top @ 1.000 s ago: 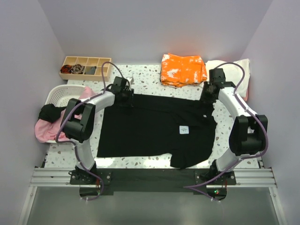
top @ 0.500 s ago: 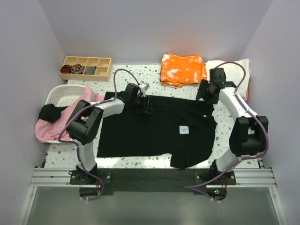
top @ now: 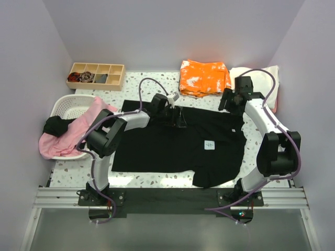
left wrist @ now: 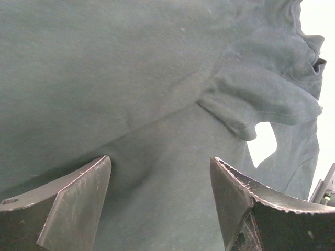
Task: Fold and stack the t-shirts
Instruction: Fold the flattened tshirt in 1/3 of the way
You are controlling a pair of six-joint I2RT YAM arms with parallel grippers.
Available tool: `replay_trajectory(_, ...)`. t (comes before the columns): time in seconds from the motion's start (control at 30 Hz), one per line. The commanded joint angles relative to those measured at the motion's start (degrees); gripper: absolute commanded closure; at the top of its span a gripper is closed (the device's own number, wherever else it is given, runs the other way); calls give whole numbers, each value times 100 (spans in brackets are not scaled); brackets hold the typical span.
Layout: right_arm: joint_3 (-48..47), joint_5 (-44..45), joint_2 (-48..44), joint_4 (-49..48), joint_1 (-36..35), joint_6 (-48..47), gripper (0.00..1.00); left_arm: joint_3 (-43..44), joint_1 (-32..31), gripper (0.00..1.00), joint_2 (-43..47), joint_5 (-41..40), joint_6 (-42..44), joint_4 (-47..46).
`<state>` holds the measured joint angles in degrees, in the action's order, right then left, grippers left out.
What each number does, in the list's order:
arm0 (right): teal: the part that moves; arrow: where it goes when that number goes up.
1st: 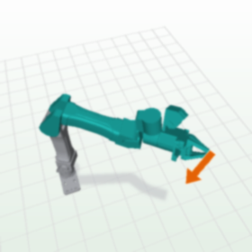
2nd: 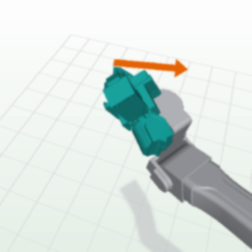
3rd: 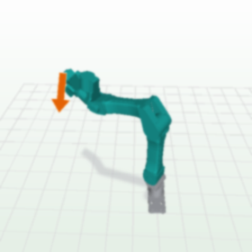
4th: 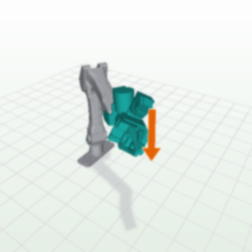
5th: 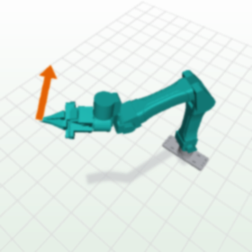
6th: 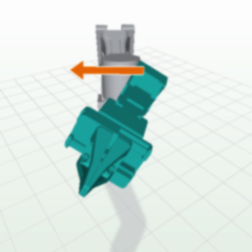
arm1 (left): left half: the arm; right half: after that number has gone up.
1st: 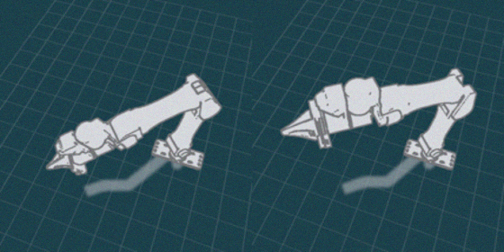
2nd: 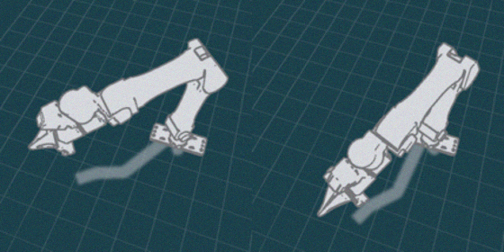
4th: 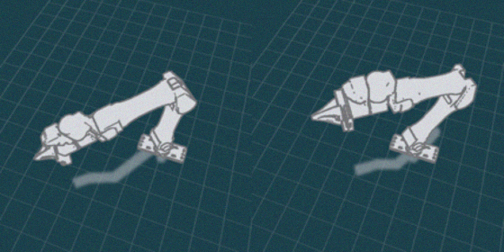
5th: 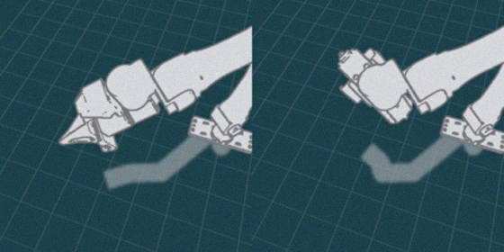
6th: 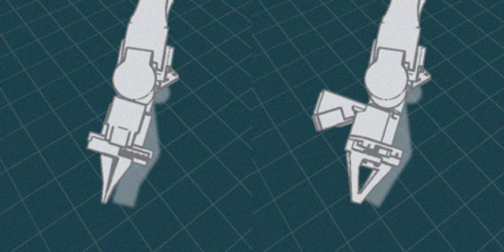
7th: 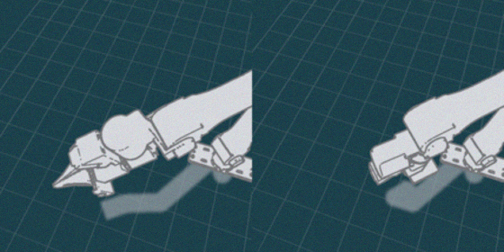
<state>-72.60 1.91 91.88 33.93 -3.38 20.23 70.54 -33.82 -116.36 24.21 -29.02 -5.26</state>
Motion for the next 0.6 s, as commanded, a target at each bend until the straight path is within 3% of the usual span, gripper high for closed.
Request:
replay_trajectory(0.0, 70, -86, 111, -203, -23, -63, 32, 161, -221, 18, 139, -126, -140, 42)
replay_trajectory(0.07, 105, -86, 138, -238, -31, -63, 32, 240, -309, 17, 157, -162, -157, 147)
replay_trajectory(0.13, 140, -86, 164, -264, -31, -72, 32, 267, -414, 9, 218, -223, -183, 165)
replay_trajectory(0.2, 149, -34, 208, -256, -23, -63, 32, 328, -519, 7, 280, -294, -105, 130)
replay_trajectory(0.57, 237, 11, 208, -291, -23, -63, 32, 689, -810, 16, -282, 312, -376, -45)
